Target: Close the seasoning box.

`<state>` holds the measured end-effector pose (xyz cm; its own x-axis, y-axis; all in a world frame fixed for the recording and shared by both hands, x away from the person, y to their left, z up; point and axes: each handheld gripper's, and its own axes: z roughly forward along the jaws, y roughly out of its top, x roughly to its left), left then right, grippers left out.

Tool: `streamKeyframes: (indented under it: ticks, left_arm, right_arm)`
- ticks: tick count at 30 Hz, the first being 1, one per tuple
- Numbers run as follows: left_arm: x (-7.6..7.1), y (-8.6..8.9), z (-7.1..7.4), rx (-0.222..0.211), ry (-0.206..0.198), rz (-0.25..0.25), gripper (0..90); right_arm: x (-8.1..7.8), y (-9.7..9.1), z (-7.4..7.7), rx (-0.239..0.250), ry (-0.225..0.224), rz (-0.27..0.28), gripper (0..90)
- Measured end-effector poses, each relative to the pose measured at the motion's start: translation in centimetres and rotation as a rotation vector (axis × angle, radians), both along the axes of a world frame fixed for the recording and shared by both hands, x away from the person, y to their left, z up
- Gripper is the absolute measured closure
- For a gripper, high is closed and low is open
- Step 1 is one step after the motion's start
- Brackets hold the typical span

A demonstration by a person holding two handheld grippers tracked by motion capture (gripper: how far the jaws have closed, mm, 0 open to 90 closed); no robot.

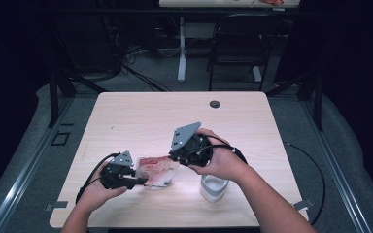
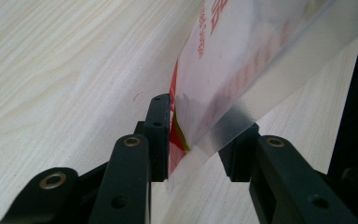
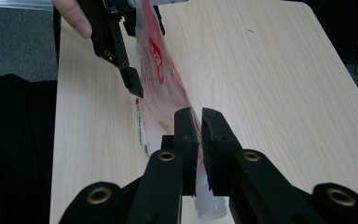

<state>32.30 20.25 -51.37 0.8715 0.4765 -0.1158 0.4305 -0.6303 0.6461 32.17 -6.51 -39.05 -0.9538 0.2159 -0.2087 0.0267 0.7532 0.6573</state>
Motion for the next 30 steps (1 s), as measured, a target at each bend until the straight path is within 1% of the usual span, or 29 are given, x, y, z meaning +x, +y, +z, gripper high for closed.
streamKeyframes:
  ticks: [2, 3, 4, 6, 7, 8, 9, 10, 12, 15, 17, 23, 24, 25, 28, 30]
  left_arm:
    - [-0.1, 0.2, 0.1, -0.008, -0.001, 0.002, 66.9]
    - [-0.2, 0.4, 0.2, -0.001, -0.004, 0.000, 66.7]
    - [-0.2, 0.6, 0.3, -0.005, -0.002, 0.005, 66.2]
    - [-0.3, 0.9, 0.5, -0.031, -0.001, 0.011, 65.6]
    - [-0.3, 0.9, 0.5, -0.031, -0.001, 0.011, 65.5]
    - [-0.3, 1.1, 0.7, -0.038, -0.003, 0.010, 65.5]
    - [-0.3, 1.1, 0.8, -0.034, -0.007, 0.009, 65.5]
    - [-0.4, 1.2, 0.8, -0.036, -0.003, 0.008, 65.5]
    - [-0.4, 1.3, 0.9, -0.039, -0.008, 0.007, 64.9]
    - [-0.5, 1.6, 0.8, -0.039, 0.000, 0.010, 62.7]
    - [-0.6, 1.8, 0.7, -0.034, 0.005, 0.019, 61.2]
    - [-0.8, 2.4, 0.8, -0.046, 0.007, 0.033, 58.2]
    - [-0.9, 2.6, 0.8, -0.044, 0.010, 0.034, 57.2]
    - [-0.9, 2.6, 0.8, -0.040, 0.011, 0.033, 56.7]
    - [-1.0, 2.7, 0.8, -0.045, 0.013, 0.035, 55.2]
    - [-1.1, 2.7, 0.9, -0.037, 0.015, 0.036, 54.3]
  right_arm:
    - [0.0, 0.1, 0.0, 0.002, 0.000, 0.004, 84.8]
    - [0.0, 0.1, 0.0, 0.003, -0.002, 0.004, 84.7]
    - [0.0, 0.1, 0.1, 0.004, -0.002, 0.006, 84.6]
    - [0.0, 0.2, 0.1, 0.011, 0.009, 0.012, 84.5]
    - [0.0, 0.2, 0.1, 0.011, 0.009, 0.012, 84.5]
    - [0.0, 0.2, 0.0, 0.022, 0.015, 0.011, 84.4]
    - [0.0, 0.3, 0.0, 0.031, 0.019, 0.010, 84.0]
    - [0.1, 0.3, 0.0, 0.033, 0.020, 0.012, 83.5]
    - [0.1, 0.4, 0.1, 0.029, 0.016, 0.013, 81.6]
    - [0.0, 0.5, 0.1, 0.046, 0.017, 0.008, 80.9]
    - [0.0, 0.6, 0.1, 0.047, 0.020, 0.015, 80.6]
    - [-0.1, 1.3, 0.2, 0.050, 0.024, 0.025, 79.0]
    - [-0.2, 1.4, 0.2, 0.061, 0.028, 0.024, 78.6]
    - [-0.2, 1.4, 0.2, 0.064, 0.030, 0.024, 78.4]
    - [-0.3, 1.6, 0.4, 0.066, 0.034, 0.030, 77.6]
    - [-0.4, 1.7, 0.4, 0.070, 0.035, 0.029, 77.2]
